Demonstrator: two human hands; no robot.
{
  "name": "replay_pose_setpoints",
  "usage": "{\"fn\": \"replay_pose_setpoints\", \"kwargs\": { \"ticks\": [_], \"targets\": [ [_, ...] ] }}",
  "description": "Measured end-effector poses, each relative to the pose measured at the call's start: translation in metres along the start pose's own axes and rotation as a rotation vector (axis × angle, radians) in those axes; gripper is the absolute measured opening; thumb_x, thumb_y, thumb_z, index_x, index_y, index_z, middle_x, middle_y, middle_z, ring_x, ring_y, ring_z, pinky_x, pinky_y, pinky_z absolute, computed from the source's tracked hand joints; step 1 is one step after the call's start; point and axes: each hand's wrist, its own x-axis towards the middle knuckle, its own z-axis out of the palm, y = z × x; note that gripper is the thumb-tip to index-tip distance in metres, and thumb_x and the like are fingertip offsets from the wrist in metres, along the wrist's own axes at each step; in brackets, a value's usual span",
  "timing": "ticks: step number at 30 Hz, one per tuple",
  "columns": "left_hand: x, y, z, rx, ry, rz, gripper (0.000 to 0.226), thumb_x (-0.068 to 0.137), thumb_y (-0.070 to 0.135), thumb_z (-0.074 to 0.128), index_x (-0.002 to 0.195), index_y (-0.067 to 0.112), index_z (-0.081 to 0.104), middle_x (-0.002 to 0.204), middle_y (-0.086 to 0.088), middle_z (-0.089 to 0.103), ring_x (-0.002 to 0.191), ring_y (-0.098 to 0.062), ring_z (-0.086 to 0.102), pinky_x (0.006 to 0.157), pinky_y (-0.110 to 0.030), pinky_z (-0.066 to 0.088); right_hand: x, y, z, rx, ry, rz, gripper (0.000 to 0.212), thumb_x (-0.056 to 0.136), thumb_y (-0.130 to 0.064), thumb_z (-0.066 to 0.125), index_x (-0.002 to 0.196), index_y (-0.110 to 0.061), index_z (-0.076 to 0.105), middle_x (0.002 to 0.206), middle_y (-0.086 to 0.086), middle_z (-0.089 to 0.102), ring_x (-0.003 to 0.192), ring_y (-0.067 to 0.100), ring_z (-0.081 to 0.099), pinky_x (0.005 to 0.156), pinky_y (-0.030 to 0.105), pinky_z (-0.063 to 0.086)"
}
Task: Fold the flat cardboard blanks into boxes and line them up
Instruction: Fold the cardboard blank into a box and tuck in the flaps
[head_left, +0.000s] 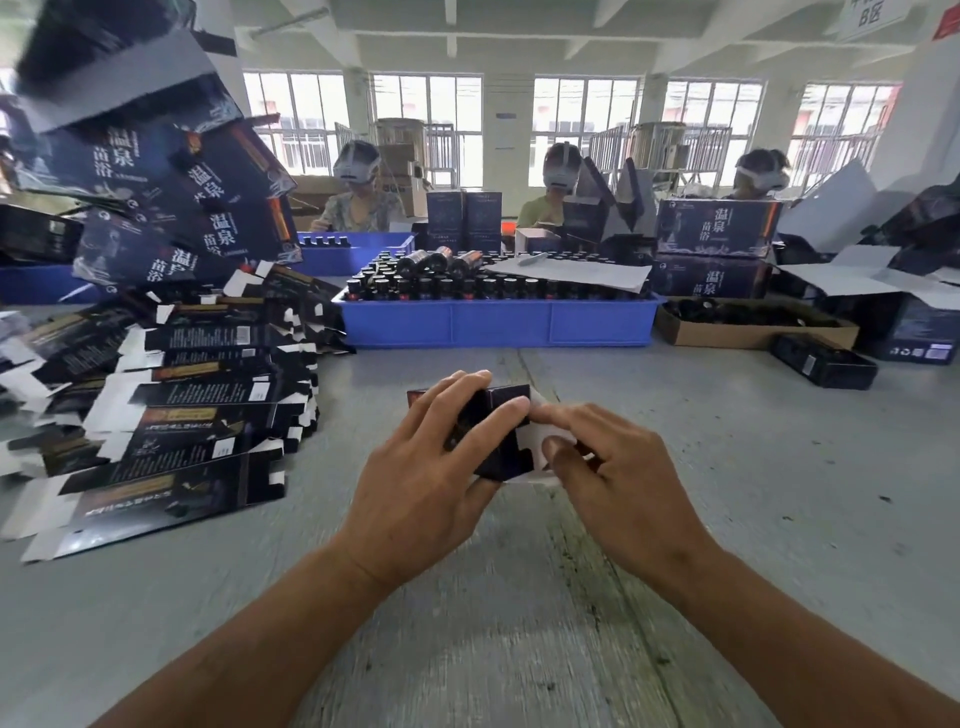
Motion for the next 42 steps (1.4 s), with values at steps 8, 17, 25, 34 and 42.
{"fn": "replay_pose_setpoints", "kwargs": {
  "ticks": [8,17,25,34,42],
  "targets": [
    [-0.004,-0.009,0.000,-0.083,-0.016,-0.034,0.066,0.079,0.020,0.084,0.135,0.024,0.050,0.146,-0.018,0.048,0.132,-0.038,0.049,0.086,-0.052,0.059,-0.001,-0.001,-0.004,0.085,-0.217,0.023,0.069,0.084,-0.045,0.074,0.146,-0.031,0.049,0.131,-0.021,0.055,0.111,-0.004,0.058,0.089,0.012,0.051],
    [-0.002,-0.002,0.002,-0.041,-0.004,0.022,0.050,0.092,0.034,0.065,0.139,0.026,0.047,0.146,-0.018,0.048,0.133,-0.035,0.048,0.082,-0.050,0.061,-0.001,-0.001,0.000,0.044,0.047,-0.004,0.034,0.086,-0.016,0.079,0.118,-0.019,0.072,0.106,-0.009,0.071,0.091,0.001,0.066,0.081,0.018,0.054],
    [-0.001,-0.003,0.001,0.034,0.000,0.046,0.041,0.091,0.032,0.072,0.130,0.019,0.065,0.143,-0.022,0.051,0.130,-0.039,0.051,0.078,-0.052,0.061,-0.004,-0.002,0.002,0.075,0.037,0.038,0.055,0.087,-0.023,0.078,0.135,-0.034,0.053,0.102,-0.027,0.061,0.090,-0.003,0.067,0.076,0.012,0.055],
    [-0.003,-0.003,0.003,-0.039,0.063,-0.049,0.064,0.092,0.039,0.063,0.147,0.019,0.037,0.146,-0.014,0.049,0.133,-0.030,0.049,0.093,-0.040,0.057,-0.005,-0.006,0.003,0.200,-0.016,0.049,0.046,0.096,-0.006,0.062,0.130,-0.037,0.060,0.116,-0.021,0.067,0.104,-0.006,0.063,0.077,0.007,0.051],
    [-0.001,0.009,0.006,-0.119,0.014,-0.147,0.083,0.081,0.038,0.070,0.149,0.009,0.033,0.145,-0.011,0.047,0.128,-0.028,0.051,0.088,-0.036,0.059,-0.003,-0.004,0.004,0.214,-0.001,0.168,0.028,0.091,-0.032,0.070,0.119,-0.031,0.065,0.095,-0.021,0.068,0.088,-0.010,0.064,0.069,0.003,0.046]
  ]
}}
